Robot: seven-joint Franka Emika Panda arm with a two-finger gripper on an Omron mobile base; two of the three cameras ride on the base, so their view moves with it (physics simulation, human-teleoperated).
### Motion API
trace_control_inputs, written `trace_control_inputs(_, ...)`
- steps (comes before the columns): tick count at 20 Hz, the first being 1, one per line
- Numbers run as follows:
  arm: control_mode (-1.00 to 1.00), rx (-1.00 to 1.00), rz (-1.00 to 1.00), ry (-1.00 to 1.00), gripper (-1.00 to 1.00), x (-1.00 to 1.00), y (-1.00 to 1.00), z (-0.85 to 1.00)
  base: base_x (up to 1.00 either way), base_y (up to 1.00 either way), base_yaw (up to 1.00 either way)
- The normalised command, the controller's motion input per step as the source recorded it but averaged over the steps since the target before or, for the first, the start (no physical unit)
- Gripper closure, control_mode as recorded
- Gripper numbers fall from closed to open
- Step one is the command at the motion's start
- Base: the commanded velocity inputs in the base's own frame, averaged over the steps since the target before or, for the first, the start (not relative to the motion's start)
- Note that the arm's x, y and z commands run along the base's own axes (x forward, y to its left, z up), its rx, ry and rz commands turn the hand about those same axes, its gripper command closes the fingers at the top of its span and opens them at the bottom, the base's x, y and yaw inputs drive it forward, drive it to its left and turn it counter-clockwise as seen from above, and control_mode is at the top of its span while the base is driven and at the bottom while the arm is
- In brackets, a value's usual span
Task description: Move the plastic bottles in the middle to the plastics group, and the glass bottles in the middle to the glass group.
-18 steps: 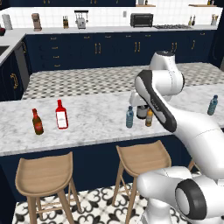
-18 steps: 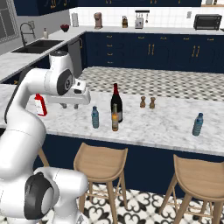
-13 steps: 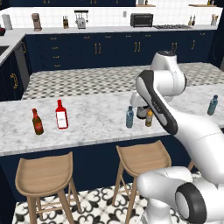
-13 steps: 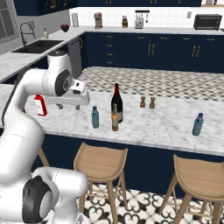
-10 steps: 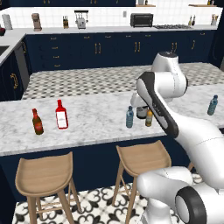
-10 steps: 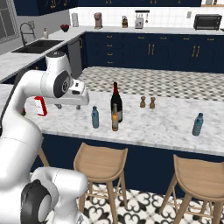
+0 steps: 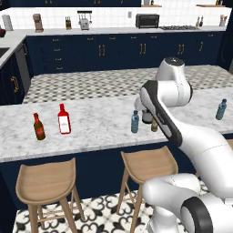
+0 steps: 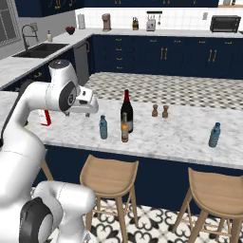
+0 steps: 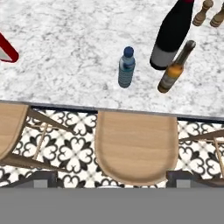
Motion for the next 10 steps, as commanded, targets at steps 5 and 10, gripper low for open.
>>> trace_control_inputs(5, -1.0, 0.0, -0.13, -0.07, -1.0, 0.69, 0.0, -0.16, 0.0, 0.0, 0.0)
trace_control_inputs(10, -1.0, 0.0, -0.1, -0.03, -1.0, 0.71, 0.0, -0.53, 0.0, 0.0, 0.0)
